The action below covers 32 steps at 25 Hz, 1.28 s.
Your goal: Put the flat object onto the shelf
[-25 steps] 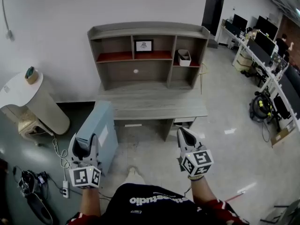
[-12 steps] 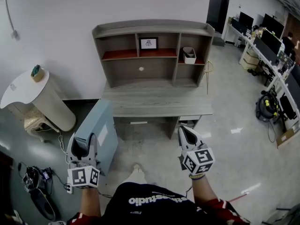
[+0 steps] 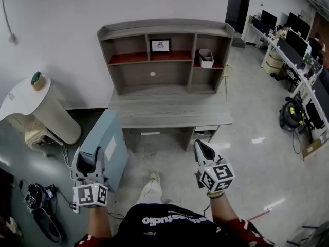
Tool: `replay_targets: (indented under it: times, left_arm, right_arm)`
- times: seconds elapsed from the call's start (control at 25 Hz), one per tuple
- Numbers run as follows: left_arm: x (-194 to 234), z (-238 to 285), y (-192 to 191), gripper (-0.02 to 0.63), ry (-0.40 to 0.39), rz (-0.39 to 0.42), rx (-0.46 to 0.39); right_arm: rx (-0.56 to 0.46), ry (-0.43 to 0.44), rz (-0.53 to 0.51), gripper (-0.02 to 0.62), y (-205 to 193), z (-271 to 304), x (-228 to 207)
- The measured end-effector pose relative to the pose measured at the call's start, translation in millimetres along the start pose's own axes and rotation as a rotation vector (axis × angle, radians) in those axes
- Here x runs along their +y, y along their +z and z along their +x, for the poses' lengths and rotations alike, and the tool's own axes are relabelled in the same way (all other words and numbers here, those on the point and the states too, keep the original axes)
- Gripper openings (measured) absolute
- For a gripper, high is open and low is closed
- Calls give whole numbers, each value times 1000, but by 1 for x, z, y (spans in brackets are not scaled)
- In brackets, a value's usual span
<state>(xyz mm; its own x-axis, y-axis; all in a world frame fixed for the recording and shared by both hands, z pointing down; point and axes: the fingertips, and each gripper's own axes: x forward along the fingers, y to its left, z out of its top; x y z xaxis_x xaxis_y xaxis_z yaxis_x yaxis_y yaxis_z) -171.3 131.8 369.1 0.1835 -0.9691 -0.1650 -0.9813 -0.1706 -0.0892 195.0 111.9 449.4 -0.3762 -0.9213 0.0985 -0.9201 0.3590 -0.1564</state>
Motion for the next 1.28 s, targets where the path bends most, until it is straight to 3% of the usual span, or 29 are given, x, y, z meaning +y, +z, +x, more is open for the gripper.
replay_targets:
  times: [0.64,1.28]
  left_arm:
    - [12,45,-17,281,-1,-19,8]
    - [55,151,-60,281,38,-61,23]
  right_arm:
    - [62,-28,-16,2,-5,34,-16]
    - [90,-20,-68,2,20,148,-37]
